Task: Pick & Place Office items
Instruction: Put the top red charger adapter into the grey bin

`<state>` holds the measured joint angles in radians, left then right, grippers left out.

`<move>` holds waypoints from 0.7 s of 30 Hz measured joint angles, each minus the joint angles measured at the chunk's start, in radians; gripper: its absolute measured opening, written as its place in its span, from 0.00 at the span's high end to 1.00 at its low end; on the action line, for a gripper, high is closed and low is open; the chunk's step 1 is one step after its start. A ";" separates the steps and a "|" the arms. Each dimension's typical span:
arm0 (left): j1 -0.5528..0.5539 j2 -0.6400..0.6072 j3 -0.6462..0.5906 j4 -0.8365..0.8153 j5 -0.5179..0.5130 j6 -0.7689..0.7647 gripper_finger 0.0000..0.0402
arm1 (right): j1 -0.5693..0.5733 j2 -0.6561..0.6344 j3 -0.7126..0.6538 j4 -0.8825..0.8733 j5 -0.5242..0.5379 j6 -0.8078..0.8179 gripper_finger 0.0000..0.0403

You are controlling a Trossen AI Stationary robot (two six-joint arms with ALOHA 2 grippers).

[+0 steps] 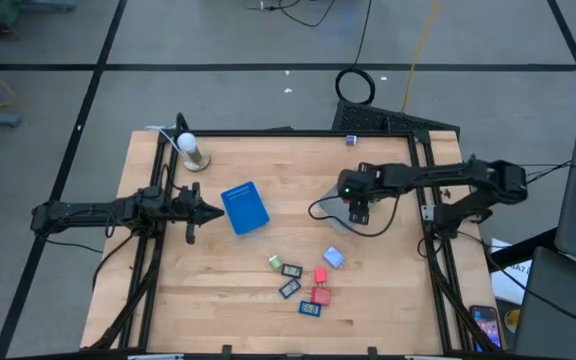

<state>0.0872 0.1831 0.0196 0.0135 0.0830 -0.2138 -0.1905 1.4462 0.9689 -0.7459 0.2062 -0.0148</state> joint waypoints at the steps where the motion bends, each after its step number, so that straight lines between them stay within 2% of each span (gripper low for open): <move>1: 0.000 0.000 0.000 0.000 0.000 0.000 0.96 | 0.000 0.013 -0.005 0.003 0.000 -0.001 0.34; 9: 0.000 0.000 0.000 -0.001 0.001 0.002 0.96 | 0.000 0.086 -0.026 0.041 0.002 -0.028 0.34; 16: 0.000 0.000 0.000 -0.001 0.001 0.002 0.96 | 0.000 0.088 -0.038 0.099 -0.003 -0.035 0.34; 21: 0.000 0.000 0.000 -0.001 0.001 0.002 0.96 | 0.000 0.088 -0.095 0.139 -0.001 -0.043 0.31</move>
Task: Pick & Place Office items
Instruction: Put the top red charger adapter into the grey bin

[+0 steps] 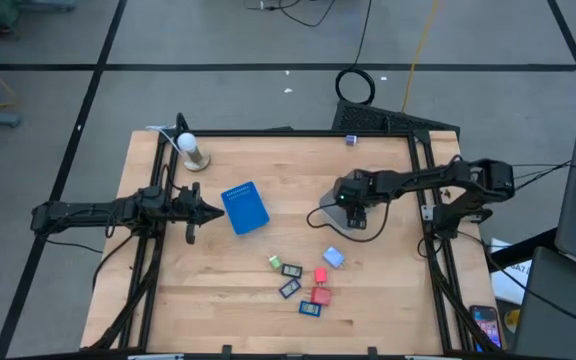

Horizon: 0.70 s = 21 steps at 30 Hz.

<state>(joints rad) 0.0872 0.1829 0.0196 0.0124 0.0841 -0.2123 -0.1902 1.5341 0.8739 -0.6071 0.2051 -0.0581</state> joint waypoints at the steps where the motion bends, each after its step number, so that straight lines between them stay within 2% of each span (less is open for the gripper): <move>1: 0.000 0.000 0.000 0.000 0.000 0.000 0.96 | 0.000 0.000 -0.014 0.010 0.001 -0.004 0.31; 6: 0.000 0.000 0.000 0.000 0.000 0.000 0.96 | 0.000 -0.005 -0.055 0.055 0.002 -0.012 0.32; 15: 0.000 0.000 0.000 -0.001 -0.002 0.000 0.96 | 0.000 -0.011 -0.058 0.079 -0.003 -0.010 0.20; 21: 0.000 0.000 0.000 -0.001 -0.003 0.000 0.96 | 0.002 -0.012 -0.059 0.076 -0.002 -0.013 0.20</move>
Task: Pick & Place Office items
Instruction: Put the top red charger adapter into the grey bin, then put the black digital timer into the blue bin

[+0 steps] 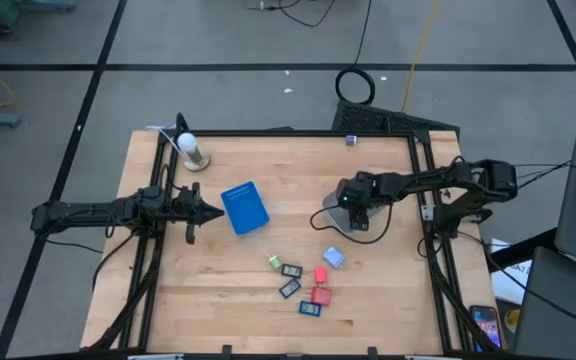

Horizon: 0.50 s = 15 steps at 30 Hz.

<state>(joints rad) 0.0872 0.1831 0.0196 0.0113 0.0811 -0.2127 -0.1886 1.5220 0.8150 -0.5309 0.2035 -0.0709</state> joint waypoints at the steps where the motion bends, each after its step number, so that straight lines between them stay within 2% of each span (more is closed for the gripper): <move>1: 0.000 0.000 0.000 0.000 0.000 0.000 0.96 | 0.000 -0.009 -0.001 -0.003 0.001 0.000 0.21; 5: 0.000 0.000 0.000 0.000 -0.001 -0.003 0.96 | 0.001 -0.053 -0.005 -0.015 0.005 0.002 0.22; 15: 0.000 0.000 0.000 0.000 -0.002 -0.005 0.96 | 0.001 -0.303 -0.004 -0.022 0.000 0.013 0.22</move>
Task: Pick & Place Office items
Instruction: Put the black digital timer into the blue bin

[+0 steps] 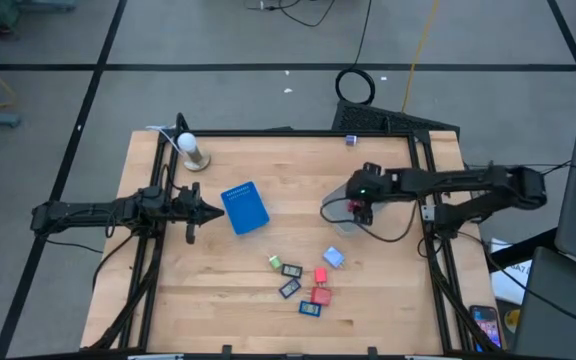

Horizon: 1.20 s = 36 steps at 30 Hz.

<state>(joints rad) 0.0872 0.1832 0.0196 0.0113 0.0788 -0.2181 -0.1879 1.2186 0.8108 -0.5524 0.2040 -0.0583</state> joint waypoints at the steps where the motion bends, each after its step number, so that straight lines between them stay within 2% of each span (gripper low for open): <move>1: 0.000 0.000 0.000 0.000 0.001 -0.001 0.96 | 0.000 -0.036 0.000 0.004 -0.011 0.008 0.23; 3: 0.000 0.000 0.000 0.001 0.010 -0.010 0.96 | 0.000 -0.108 -0.002 0.036 -0.055 0.006 0.24; 5: 0.000 0.000 0.000 0.004 0.027 -0.012 0.96 | 0.006 -0.190 -0.039 0.142 -0.106 -0.013 0.26; 11: 0.000 0.000 0.000 0.008 0.052 -0.013 0.96 | 0.026 -0.440 -0.250 0.565 -0.232 -0.026 0.38; 16: 0.000 0.000 0.000 0.014 0.053 -0.013 0.96 | 0.026 -0.599 -0.428 0.826 -0.313 -0.006 0.58; 22: 0.000 0.000 0.000 0.037 0.053 -0.022 0.96 | 0.026 -0.691 -0.595 1.104 -0.305 0.006 0.86; 26: 0.000 0.000 0.000 0.049 0.053 -0.056 0.96 | 0.026 -0.705 -0.640 1.133 -0.306 0.003 0.98; 31: 0.000 0.000 0.000 0.047 0.053 -0.047 0.96 | 0.026 -0.705 -0.646 1.068 -0.303 0.053 0.96; 36: 0.000 0.000 0.000 0.043 0.052 -0.013 0.96 | 0.026 -0.705 -0.668 1.042 -0.302 0.081 0.99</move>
<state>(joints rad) 0.0872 0.1831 0.0196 0.0544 0.1310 -0.2307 -0.1619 0.5136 0.1425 0.4894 -0.0980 0.0224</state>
